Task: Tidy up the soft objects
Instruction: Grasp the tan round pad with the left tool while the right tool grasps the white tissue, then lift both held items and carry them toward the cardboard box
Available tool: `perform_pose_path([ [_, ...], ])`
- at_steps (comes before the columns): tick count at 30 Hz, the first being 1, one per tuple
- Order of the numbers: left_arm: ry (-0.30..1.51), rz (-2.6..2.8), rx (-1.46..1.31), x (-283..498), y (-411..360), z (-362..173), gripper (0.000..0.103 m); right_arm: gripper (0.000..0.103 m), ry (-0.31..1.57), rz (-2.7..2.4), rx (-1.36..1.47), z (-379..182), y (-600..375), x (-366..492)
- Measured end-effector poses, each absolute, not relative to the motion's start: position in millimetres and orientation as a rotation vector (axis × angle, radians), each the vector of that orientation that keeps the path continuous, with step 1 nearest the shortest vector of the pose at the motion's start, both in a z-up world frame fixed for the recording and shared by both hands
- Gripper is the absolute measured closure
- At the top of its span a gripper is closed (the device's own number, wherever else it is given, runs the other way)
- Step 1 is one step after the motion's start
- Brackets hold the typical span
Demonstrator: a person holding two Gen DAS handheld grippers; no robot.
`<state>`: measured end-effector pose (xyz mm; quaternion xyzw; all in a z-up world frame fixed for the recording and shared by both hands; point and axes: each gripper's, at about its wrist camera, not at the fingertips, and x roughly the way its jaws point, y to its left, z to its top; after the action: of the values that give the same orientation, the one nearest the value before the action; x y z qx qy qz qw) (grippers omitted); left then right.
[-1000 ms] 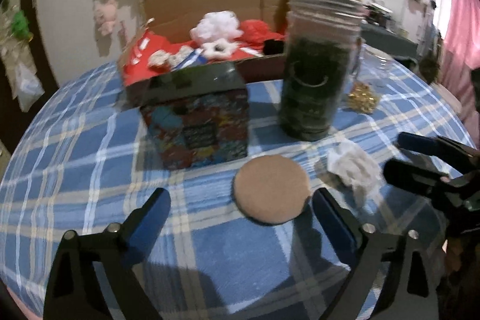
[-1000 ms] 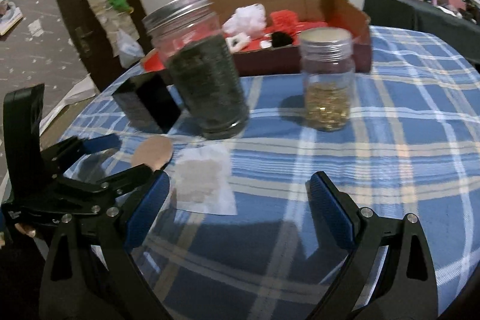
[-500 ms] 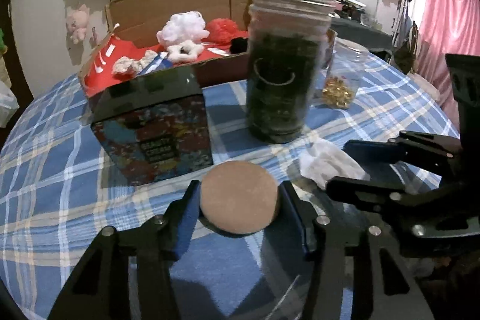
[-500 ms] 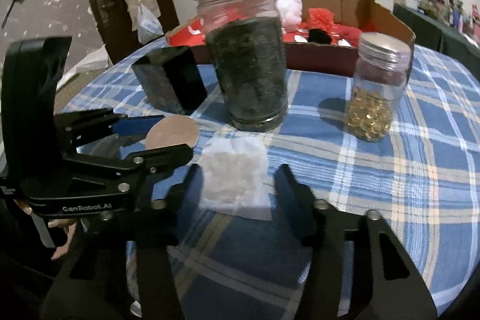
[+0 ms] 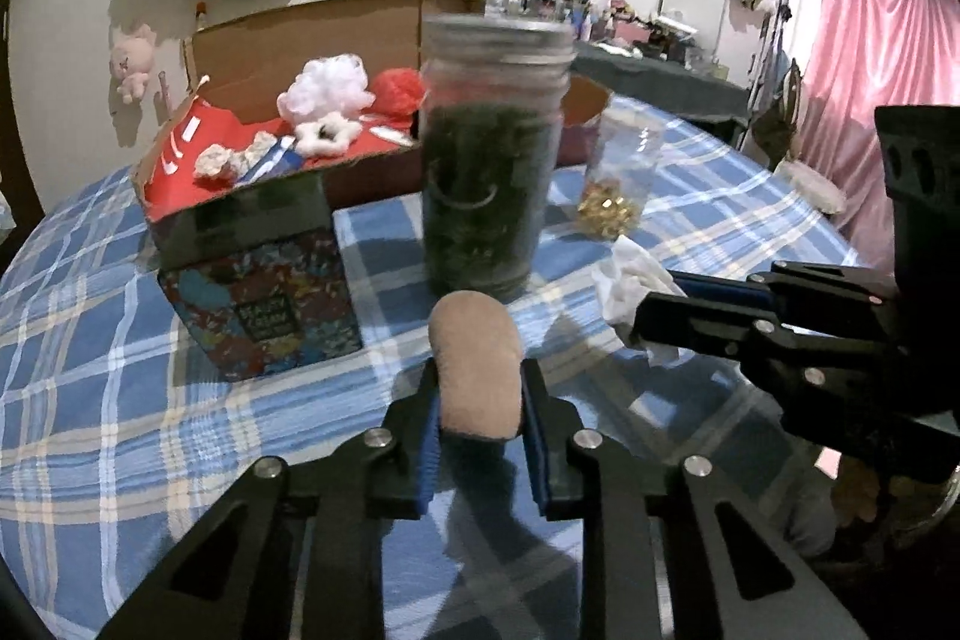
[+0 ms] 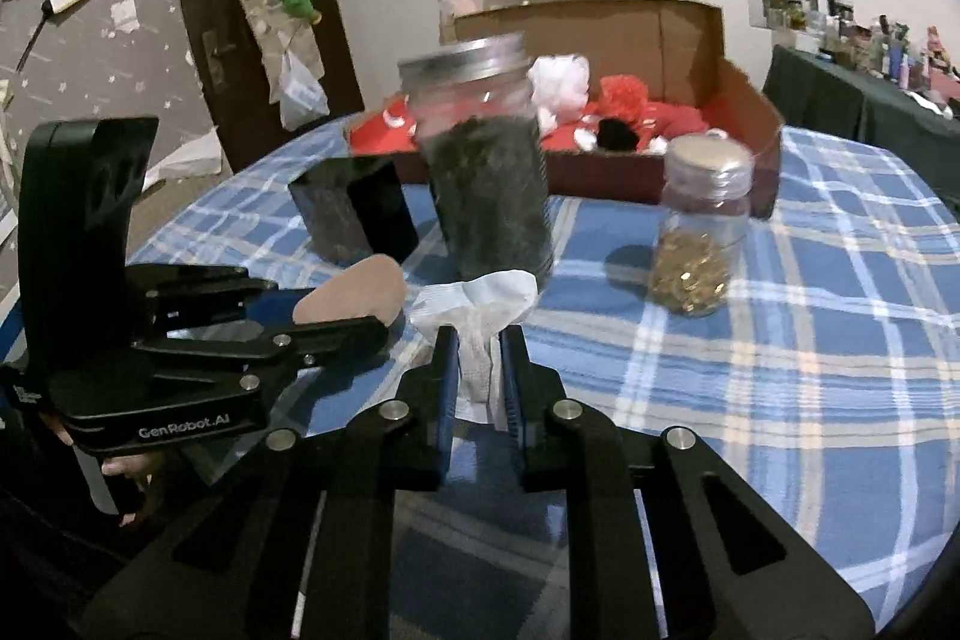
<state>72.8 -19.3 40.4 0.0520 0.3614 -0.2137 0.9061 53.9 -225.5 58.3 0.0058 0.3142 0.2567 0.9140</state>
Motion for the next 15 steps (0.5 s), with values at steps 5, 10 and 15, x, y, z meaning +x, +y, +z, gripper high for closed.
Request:
perform_pose_path([
  [5,0.726,-0.461,0.089,70.1,-23.5,48.4,0.078,0.090,0.642,0.512,0.016,61.3,-228.7,52.6],
  [10,0.727,-0.469,0.087,68.6,-24.9,49.1,0.078,0.090,0.644,0.506,0.024,60.9,-230.6,51.8],
  [15,0.729,-0.465,0.084,68.3,-25.2,48.9,0.078,0.090,0.648,0.503,0.032,60.1,-232.6,53.4],
])
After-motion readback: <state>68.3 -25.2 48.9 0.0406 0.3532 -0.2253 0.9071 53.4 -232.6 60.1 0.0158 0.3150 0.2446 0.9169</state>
